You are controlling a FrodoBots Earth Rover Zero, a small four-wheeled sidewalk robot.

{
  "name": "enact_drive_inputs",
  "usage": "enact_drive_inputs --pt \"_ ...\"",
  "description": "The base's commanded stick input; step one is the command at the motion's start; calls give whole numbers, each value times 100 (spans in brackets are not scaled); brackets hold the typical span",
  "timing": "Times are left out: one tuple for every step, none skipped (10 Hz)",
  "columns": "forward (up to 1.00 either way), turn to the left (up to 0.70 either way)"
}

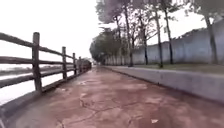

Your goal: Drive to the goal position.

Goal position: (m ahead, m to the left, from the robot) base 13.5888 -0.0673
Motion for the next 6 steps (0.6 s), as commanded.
enact_drive_inputs --pt "100 0" --pt "100 0" --pt "100 0" --pt "100 0" --pt "100 0" --pt "100 0"
